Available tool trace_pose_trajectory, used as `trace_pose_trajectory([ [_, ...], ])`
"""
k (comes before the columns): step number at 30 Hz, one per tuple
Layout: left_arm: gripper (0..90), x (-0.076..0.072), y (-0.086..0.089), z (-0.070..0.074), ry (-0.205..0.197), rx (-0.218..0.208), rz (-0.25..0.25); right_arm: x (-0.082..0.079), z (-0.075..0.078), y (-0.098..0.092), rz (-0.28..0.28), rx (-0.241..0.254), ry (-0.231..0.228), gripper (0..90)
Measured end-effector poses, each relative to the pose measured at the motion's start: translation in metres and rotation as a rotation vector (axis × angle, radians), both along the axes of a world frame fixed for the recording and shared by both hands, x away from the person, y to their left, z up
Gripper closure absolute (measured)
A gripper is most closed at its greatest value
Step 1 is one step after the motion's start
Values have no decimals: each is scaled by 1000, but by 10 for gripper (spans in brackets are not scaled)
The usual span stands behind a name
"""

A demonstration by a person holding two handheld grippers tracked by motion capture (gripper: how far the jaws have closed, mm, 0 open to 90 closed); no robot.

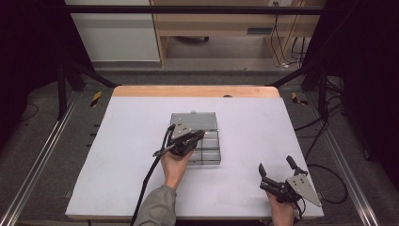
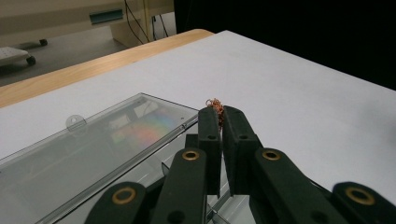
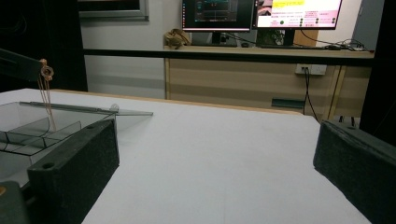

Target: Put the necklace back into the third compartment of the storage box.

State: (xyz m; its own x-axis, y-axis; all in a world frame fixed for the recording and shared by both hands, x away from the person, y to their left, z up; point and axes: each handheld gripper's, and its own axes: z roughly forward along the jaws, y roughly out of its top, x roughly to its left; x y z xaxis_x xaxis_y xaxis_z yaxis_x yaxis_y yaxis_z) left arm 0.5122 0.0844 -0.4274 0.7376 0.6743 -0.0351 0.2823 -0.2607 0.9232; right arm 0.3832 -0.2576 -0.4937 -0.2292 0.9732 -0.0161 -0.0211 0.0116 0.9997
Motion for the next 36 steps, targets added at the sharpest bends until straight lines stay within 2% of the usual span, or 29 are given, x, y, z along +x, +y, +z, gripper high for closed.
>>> trace_pose_trajectory([
  [5, 853, 5, -7, -4, 24, 16, -13, 0, 0, 0, 0, 0, 0, 8],
  [11, 852, 12, -12, -13, 71, 41, -15, 0, 0, 0, 0, 0, 0, 8],
  [24, 852, 19, -14, -20, 119, 73, -6, 0, 0, 0, 0, 0, 0, 8],
  [27, 853, 22, -18, -20, 127, 123, -11, 0, 0, 0, 0, -1, 0, 8],
  [28, 852, 22, -18, -20, 127, 123, -11, 0, 0, 0, 0, -1, 0, 8],
  [29, 853, 23, -21, -20, 129, 147, -18, 0, 0, 0, 0, 0, 0, 8],
  [33, 853, 25, -25, -20, 144, 176, -27, 0, 0, 0, 0, 0, 0, 8],
  [36, 853, 26, -26, -20, 151, 179, -28, 0, 0, 0, 0, -1, 0, 8],
])
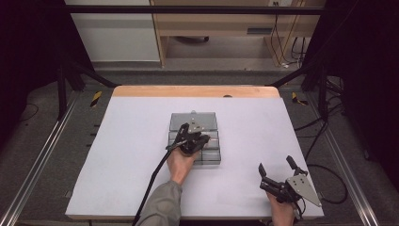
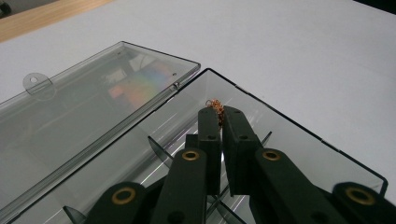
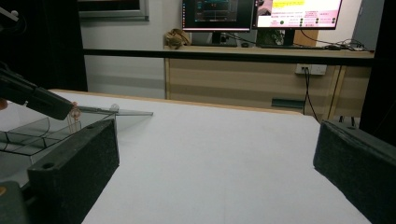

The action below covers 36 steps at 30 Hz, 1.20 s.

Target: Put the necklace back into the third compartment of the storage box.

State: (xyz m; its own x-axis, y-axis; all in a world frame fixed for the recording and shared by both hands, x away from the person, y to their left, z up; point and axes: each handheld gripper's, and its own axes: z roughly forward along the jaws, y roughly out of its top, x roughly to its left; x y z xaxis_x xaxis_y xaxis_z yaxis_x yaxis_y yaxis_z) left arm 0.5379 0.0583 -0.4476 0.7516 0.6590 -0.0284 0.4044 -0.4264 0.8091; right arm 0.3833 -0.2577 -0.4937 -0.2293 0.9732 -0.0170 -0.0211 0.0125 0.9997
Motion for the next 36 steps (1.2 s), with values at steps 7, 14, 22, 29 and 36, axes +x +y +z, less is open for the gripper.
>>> trace_pose_trajectory([
  [7, 852, 5, 2, -3, 64, 16, 8, 0, 0, 0, 0, 0, 1, 8],
  [14, 852, 8, 2, -4, 93, 20, 17, 0, 0, 0, 0, 0, 0, 8],
  [22, 851, 12, -6, -2, 134, 88, -12, 0, 0, 0, 0, 0, 0, 8],
  [29, 850, 15, -11, -5, 173, 132, -11, 0, 0, 0, 0, 0, 1, 8],
  [36, 849, 18, -11, -6, 193, 136, -8, 0, 0, 0, 0, 0, 1, 8],
])
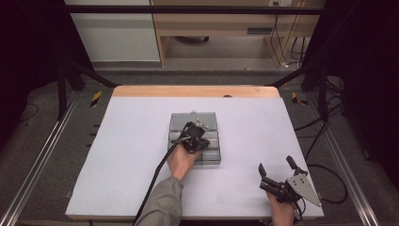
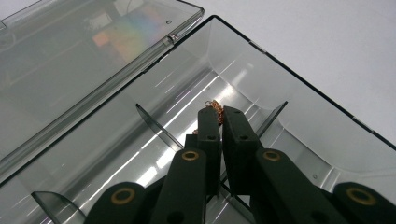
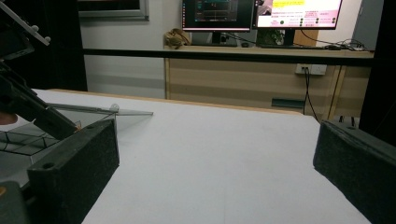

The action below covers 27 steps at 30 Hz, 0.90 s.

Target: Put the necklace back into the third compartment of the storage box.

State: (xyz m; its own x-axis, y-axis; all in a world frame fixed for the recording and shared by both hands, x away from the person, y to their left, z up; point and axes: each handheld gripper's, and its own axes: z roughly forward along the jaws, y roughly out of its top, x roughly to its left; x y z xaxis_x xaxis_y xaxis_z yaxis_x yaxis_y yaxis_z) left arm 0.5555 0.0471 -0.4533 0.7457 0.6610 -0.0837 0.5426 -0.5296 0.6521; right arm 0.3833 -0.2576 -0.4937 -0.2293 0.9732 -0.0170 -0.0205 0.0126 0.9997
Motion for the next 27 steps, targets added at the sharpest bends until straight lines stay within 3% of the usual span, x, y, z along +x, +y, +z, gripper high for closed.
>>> trace_pose_trajectory([
  [11, 841, 1, 0, 0, 2, -7, 2, 0, 0, 0, 0, 0, 0, 8],
  [27, 732, -6, 1, 7, -33, -46, -7, 0, 0, 0, 0, -1, 1, 9],
])
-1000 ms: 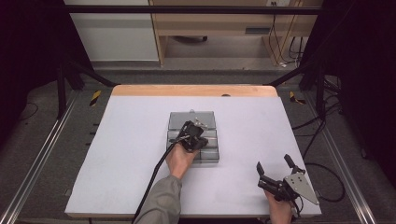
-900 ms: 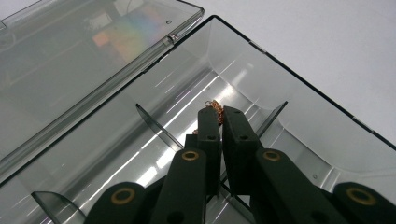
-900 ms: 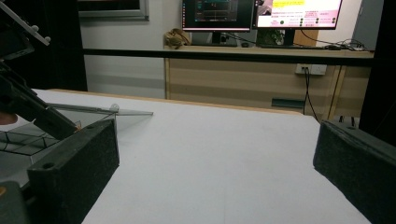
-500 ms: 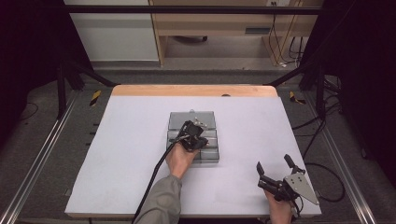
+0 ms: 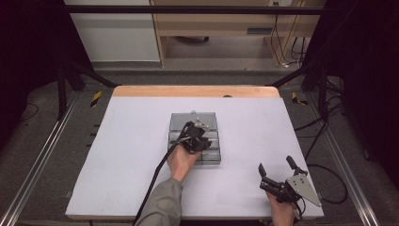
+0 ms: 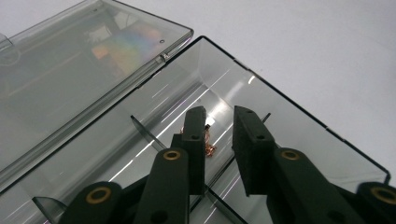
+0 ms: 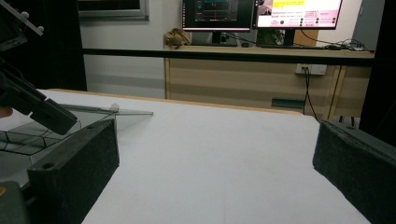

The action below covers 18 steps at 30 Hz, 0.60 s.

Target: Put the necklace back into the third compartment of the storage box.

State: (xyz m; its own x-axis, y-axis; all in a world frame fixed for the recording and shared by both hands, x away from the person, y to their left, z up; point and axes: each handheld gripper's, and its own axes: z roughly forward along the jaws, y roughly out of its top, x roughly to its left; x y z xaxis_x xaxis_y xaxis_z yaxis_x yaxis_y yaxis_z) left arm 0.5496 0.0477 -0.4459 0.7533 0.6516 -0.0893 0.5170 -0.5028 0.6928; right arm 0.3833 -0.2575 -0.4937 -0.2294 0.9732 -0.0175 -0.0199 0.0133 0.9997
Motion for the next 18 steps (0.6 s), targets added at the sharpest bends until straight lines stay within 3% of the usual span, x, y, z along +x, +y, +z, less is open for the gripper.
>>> trace_pose_trajectory([
  [12, 610, -7, 5, 10, -39, -40, 10, 0, 0, 0, 0, -1, 1, 10],
  [18, 453, -11, 8, 14, -79, -72, 29, 0, 0, 0, -1, -1, 1, 11],
])
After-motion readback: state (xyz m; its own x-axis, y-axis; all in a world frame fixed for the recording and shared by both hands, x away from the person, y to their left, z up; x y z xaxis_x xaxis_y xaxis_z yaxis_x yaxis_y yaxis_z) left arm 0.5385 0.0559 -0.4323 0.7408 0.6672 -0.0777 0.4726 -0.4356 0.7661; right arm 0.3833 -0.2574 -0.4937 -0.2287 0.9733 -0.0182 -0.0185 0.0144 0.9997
